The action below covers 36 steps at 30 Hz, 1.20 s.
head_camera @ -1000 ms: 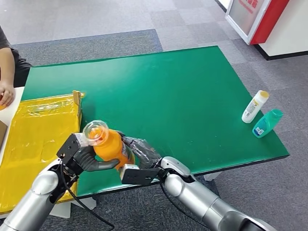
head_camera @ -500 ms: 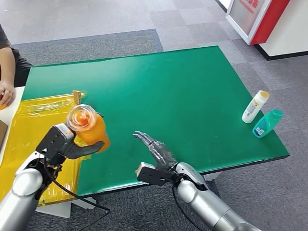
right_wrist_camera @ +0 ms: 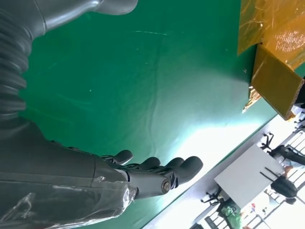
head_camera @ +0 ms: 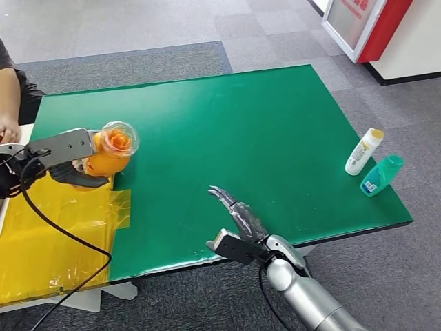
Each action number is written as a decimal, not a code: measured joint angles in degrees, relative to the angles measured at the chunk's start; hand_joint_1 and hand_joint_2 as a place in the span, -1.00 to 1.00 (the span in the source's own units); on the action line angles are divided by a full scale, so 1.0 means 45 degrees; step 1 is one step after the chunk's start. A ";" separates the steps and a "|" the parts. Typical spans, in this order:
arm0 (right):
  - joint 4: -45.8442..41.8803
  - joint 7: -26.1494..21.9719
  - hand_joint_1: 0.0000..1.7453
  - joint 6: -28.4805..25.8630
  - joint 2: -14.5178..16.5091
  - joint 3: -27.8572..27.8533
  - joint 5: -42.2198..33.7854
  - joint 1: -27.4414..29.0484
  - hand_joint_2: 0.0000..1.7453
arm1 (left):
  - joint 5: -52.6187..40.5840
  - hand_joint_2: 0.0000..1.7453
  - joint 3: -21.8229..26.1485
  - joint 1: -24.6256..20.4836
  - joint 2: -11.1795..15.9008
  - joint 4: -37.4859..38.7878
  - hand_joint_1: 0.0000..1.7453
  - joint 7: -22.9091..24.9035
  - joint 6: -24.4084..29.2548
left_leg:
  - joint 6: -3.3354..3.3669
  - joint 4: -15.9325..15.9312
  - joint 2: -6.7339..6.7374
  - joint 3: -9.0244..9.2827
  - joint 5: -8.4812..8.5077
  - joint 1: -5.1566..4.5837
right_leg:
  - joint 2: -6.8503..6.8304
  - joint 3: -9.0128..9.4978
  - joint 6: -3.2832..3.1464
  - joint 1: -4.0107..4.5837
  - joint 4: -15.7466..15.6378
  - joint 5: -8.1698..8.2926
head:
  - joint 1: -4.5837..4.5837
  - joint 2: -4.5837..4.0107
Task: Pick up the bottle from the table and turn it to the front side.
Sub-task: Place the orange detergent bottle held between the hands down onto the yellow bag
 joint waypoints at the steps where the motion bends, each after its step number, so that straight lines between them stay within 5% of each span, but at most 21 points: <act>1: 0.0005 -0.0006 -1.00 0.0004 0.0000 -0.0015 -0.0010 0.0000 1.00 | 0.0042 1.00 -0.0300 -0.0170 0.0106 0.0106 1.00 0.0080 -0.0046 | 0.0000 0.0000 0.0000 -0.0001 0.0000 0.0000 | 0.0001 0.0000 0.0000 0.0000 0.0001 0.0000 | 0.0001 0.0000; 11: 0.0182 0.0040 -1.00 0.0086 0.0067 -0.0007 -0.0140 -0.0055 1.00 | 0.0474 1.00 -0.3529 -0.0690 0.1814 0.0533 1.00 0.0447 -0.0615 | -0.0001 -0.0002 0.0008 -0.0003 -0.0001 0.0002 | 0.0012 -0.0002 -0.0003 0.0001 0.0005 -0.0002 | 0.0000 0.0000; 21: 0.0461 0.0288 -1.00 0.0117 0.0339 0.0106 -0.0387 -0.0346 1.00 | -0.0282 1.00 -0.4825 0.0015 0.2936 0.1000 1.00 0.0563 0.0469 | 0.0000 -0.0003 0.0000 -0.0009 0.0005 0.0001 | 0.0000 0.0002 -0.0002 0.0001 0.0007 -0.0002 | 0.0000 0.0000; 27: 0.0543 0.0305 -1.00 0.0131 0.0401 0.0119 -0.0443 -0.0350 1.00 | -0.2363 1.00 -0.4316 0.1355 0.2719 0.2050 1.00 0.0191 0.2615 | 0.0000 -0.0003 0.0004 -0.0010 0.0004 0.0001 | 0.0000 -0.0009 -0.0002 0.0000 0.0004 -0.0003 | -0.0001 0.0000; 36: 0.0651 0.0255 -1.00 0.0181 0.0473 0.0174 -0.0344 -0.0298 1.00 | -0.4237 1.00 -0.2829 0.2247 0.1378 0.3386 1.00 -0.0075 0.3690 | 0.0001 -0.0002 0.0000 -0.0011 0.0005 0.0000 | -0.0003 -0.0005 -0.0001 -0.0002 0.0003 0.0000 | -0.0001 0.0000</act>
